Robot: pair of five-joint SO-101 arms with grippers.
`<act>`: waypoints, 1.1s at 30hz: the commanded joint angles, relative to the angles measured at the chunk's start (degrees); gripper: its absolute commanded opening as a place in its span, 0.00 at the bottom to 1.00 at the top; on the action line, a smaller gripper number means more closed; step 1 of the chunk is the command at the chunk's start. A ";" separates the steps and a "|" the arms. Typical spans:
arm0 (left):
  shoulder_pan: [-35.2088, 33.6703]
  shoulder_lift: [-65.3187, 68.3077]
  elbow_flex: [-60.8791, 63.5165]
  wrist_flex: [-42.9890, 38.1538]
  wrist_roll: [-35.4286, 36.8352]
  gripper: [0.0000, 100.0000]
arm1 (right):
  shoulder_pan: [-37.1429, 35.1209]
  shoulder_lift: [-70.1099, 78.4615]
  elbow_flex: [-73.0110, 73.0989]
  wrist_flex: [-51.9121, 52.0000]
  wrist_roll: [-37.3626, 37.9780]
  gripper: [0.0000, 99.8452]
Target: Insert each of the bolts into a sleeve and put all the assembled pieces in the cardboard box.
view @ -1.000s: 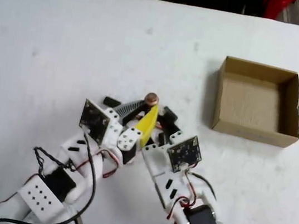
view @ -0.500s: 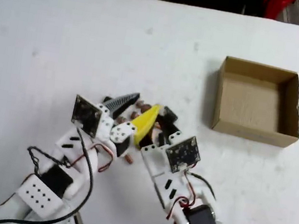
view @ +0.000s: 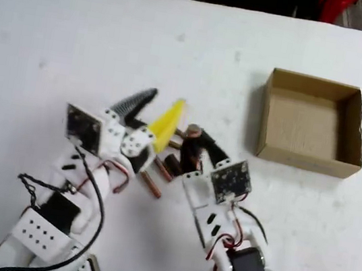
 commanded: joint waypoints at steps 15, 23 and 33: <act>-13.32 -0.75 -17.58 40.26 -0.35 0.20 | 16.48 -0.75 -0.62 0.40 0.88 0.02; -13.32 -0.75 -19.52 48.18 -0.44 0.08 | 22.02 -0.31 -9.58 10.07 0.88 0.02; -13.32 -0.75 -19.16 57.23 -0.44 0.02 | 25.89 0.57 -18.29 17.10 5.36 0.02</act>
